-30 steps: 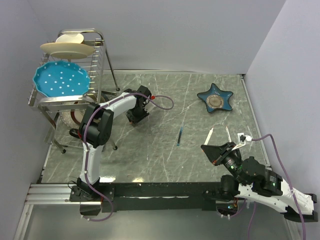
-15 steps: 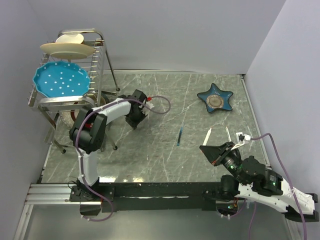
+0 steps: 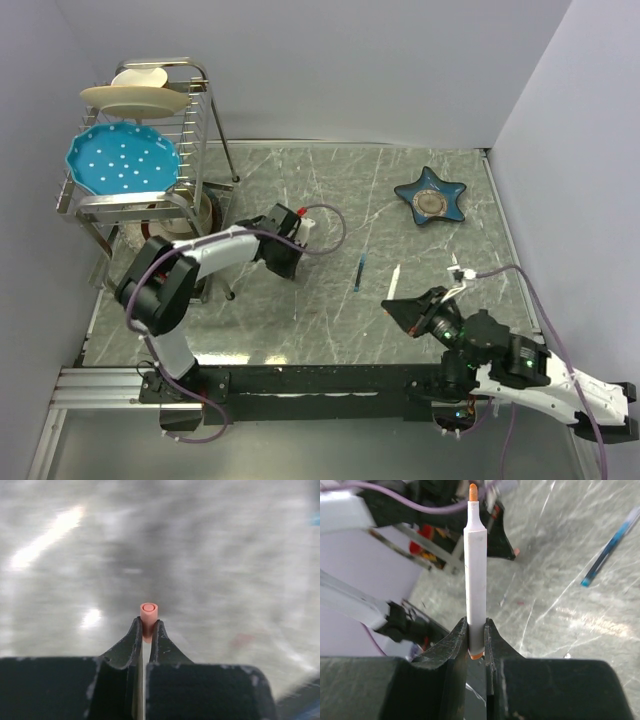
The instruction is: Insert the pens into the pen caps
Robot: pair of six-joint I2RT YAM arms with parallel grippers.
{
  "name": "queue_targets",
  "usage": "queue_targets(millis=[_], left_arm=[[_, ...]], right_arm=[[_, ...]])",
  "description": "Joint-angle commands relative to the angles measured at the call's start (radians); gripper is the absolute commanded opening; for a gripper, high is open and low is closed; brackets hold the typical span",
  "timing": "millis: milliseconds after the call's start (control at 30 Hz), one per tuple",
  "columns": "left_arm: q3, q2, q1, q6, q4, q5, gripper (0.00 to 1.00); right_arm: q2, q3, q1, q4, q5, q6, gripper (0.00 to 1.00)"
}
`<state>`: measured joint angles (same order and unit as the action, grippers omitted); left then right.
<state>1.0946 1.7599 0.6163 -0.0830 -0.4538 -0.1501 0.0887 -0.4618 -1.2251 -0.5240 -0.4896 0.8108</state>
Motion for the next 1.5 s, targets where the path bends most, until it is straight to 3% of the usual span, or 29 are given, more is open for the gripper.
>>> queue_targets(millis=[0, 433, 767, 1467], left_arm=[[-0.071, -0.204, 0.043, -0.228, 0.280, -0.235, 0.01], [-0.398, -0.695, 0.131, -0.639, 0.936, -0.339, 0.01], [-0.487, -0.823, 0.145, -0.692, 1.009, -0.298, 0.01], [-0.490, -0.780, 0.148, -0.693, 1.011, -0.287, 0.01]], right_arm=[[0.084, 0.043, 0.001, 0.162, 0.080, -0.002, 0.00], [0.430, 0.063, 0.003, 0.512, 0.215, -0.053, 0.00], [0.589, 0.009, 0.001, 0.650, 0.278, -0.067, 0.00], [0.559, 0.020, 0.001, 0.700, 0.319, -0.076, 0.00]])
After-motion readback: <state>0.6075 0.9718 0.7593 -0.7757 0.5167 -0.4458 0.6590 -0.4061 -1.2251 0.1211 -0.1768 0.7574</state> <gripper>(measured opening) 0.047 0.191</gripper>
